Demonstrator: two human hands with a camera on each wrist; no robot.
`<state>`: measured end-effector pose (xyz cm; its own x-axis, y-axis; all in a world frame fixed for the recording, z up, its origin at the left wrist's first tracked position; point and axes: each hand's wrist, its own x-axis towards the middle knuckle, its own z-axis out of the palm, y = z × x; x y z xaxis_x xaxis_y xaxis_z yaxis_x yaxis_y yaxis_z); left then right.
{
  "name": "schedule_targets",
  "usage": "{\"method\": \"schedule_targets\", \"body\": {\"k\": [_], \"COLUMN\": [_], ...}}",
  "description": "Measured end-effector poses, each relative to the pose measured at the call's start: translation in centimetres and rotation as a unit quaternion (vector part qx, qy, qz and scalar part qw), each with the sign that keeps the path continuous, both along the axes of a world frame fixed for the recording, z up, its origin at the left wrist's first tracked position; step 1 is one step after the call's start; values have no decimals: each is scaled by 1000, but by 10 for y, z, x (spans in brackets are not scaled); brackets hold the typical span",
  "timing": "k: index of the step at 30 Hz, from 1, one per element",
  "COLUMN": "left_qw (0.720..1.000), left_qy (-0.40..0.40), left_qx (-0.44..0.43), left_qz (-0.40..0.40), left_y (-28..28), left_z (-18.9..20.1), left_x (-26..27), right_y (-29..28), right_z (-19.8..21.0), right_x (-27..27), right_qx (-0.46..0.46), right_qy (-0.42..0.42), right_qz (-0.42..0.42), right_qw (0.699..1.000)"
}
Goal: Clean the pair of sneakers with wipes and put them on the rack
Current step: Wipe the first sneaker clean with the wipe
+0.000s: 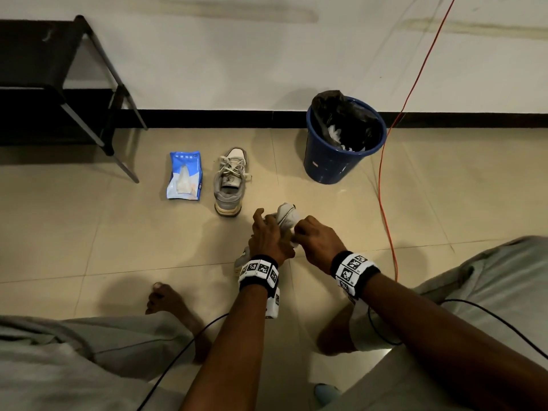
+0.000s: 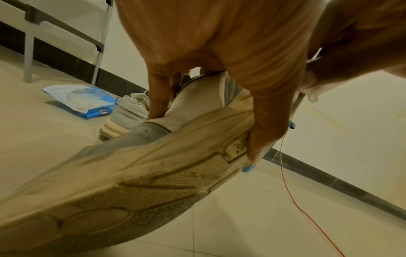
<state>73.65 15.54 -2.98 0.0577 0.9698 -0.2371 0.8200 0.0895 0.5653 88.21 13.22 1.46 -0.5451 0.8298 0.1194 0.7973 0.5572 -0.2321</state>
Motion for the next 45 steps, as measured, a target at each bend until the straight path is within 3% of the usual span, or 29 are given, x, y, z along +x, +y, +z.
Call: {"method": "schedule_targets", "body": {"k": [3,6,7,11,14,16,20,26,29,32,37,41,45], "left_qw": [1000,1000,1000,997,987,980,981,991,988,977,972,970,973], "left_qy": [-2,-13,-17,-59,-123,-157,-160,-110,-102,-143,-174,-184,-173], "left_qx": [2,4,9,42,93,114,85,9,-11,5,37,30,37], "left_qz": [5,13,18,22,35,49,63,79,113,158,151,155,148], "left_y": [-1,2,3,6,10,13,15,12,8,-2,-6,-12,-18], "left_z": [-2,-3,-3,-7,-6,-6,-3,14,15,7,3,-3,-4], "left_x": [-1,-6,-9,-20,-20,-16,-9,3,8,3,8,11,13], "right_y": [7,22,23,18,33,35,19,27,17,14,24,11,22], "right_z": [-1,1,2,11,17,22,24,17,22,21,15,21,13], "right_x": [8,30,32,19,28,30,9,27,14,13,23,9,27], "right_qx": [25,39,29,9,15,5,-18,-50,-71,-71,-74,-65,-62], "right_qy": [-3,90,109,117,211,266,214,286,271,260,292,250,260], "right_qz": [2,-164,-182,-125,-203,-211,-145,-209,-166,-136,-262,-165,-287], "right_qw": [1000,982,977,985,956,940,966,934,945,953,917,952,920]}}
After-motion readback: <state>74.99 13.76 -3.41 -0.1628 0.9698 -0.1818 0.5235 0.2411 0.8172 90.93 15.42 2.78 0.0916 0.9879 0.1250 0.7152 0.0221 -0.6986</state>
